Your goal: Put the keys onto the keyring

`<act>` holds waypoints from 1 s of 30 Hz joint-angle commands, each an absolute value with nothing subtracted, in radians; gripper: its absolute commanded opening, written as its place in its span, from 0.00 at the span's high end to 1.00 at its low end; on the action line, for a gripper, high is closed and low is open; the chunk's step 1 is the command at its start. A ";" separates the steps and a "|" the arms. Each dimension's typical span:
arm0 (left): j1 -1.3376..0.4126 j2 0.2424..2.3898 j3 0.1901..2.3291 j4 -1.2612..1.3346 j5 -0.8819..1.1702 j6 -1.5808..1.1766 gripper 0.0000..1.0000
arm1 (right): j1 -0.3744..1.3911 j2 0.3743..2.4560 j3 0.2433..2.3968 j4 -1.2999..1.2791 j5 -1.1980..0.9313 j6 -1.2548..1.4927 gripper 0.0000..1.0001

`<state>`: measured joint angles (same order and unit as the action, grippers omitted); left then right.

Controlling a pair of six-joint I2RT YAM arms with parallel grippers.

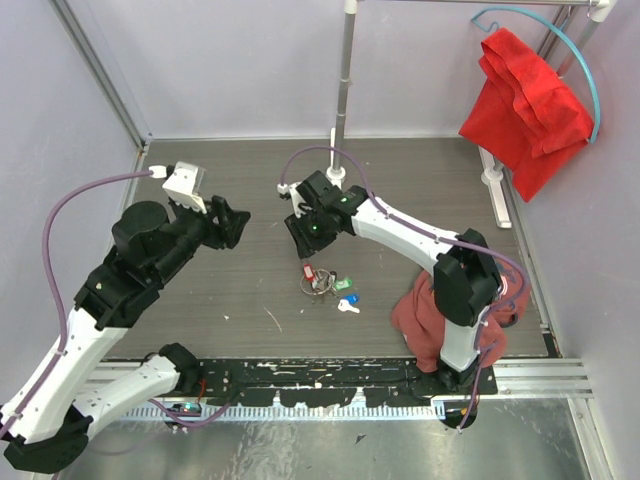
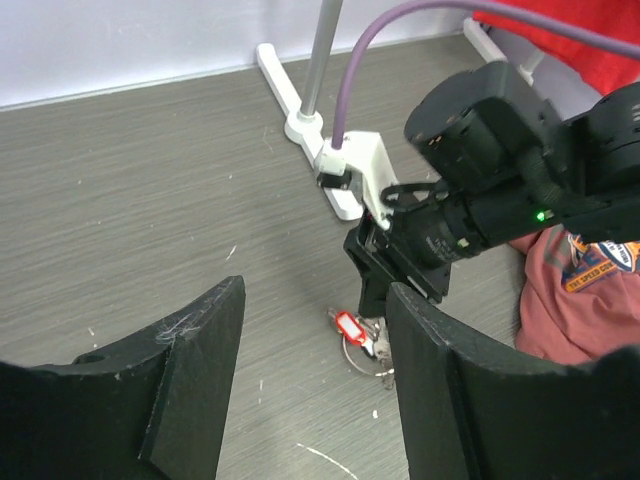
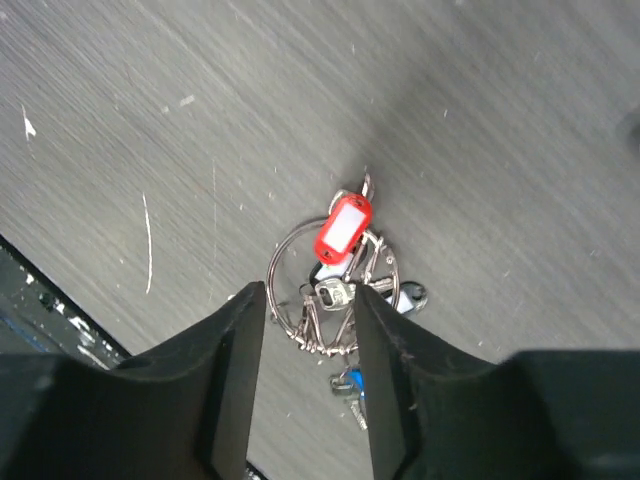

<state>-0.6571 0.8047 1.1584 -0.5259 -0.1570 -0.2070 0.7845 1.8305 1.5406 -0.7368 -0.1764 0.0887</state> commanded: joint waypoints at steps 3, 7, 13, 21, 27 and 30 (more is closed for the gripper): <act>-0.652 0.828 1.180 -0.580 -0.206 -0.210 0.33 | 0.782 1.669 1.507 -0.487 -0.142 0.134 0.35; -0.631 0.869 1.183 -0.600 -0.210 -0.226 0.28 | 0.777 1.504 1.379 -0.381 -0.049 0.164 0.14; -0.604 0.859 1.160 -0.609 -0.225 -0.245 0.01 | 0.777 1.251 1.216 -0.331 0.131 0.174 0.00; -0.604 0.754 1.071 -0.667 -0.387 -0.216 0.02 | 0.777 0.937 1.172 -0.482 0.300 0.088 0.00; -0.603 0.616 0.995 -0.738 -0.422 -0.230 0.02 | 0.776 0.720 1.142 -0.580 0.422 0.045 0.00; -0.604 0.549 0.963 -0.771 -0.457 -0.268 0.02 | 0.776 0.627 1.118 -0.608 0.463 0.066 0.00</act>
